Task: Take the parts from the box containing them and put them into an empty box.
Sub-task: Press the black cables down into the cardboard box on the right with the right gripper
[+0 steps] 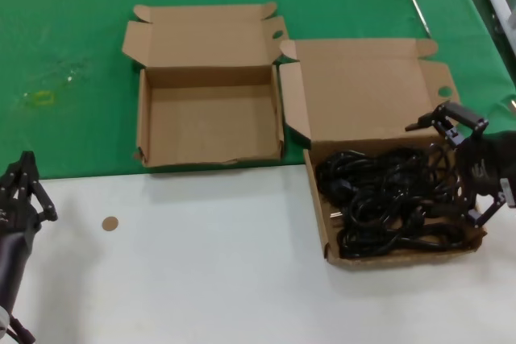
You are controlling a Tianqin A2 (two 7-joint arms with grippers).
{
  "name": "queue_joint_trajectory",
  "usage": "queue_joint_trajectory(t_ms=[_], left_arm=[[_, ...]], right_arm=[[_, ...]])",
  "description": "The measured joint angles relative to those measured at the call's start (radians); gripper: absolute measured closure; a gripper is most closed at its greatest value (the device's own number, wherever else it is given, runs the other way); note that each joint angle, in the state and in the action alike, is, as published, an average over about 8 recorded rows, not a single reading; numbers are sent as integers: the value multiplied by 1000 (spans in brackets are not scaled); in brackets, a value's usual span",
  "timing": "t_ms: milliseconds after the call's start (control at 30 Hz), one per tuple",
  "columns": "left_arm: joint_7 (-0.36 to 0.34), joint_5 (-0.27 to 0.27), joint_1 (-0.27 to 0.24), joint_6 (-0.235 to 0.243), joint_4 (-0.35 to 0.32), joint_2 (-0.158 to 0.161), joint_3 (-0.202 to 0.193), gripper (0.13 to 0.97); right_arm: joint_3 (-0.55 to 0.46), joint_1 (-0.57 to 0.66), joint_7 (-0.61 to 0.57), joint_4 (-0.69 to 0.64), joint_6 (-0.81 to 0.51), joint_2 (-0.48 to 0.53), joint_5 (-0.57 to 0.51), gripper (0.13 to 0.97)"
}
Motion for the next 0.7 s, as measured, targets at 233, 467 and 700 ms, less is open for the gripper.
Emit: queue_joint_trajectory(t_ms=[233,467,700], left_arm=[[0,0,0,0,0,0,0,945],[0,0,0,0,0,0,0,945],[0,0,0,0,0,0,0,945]], right_arm=[[-11,6,-25,-21,-4,-22,-18,129],[-19,12,-60,-57,-1,-47,-29,129],[-25,21,-103,-99,-2,-76,-31,129]])
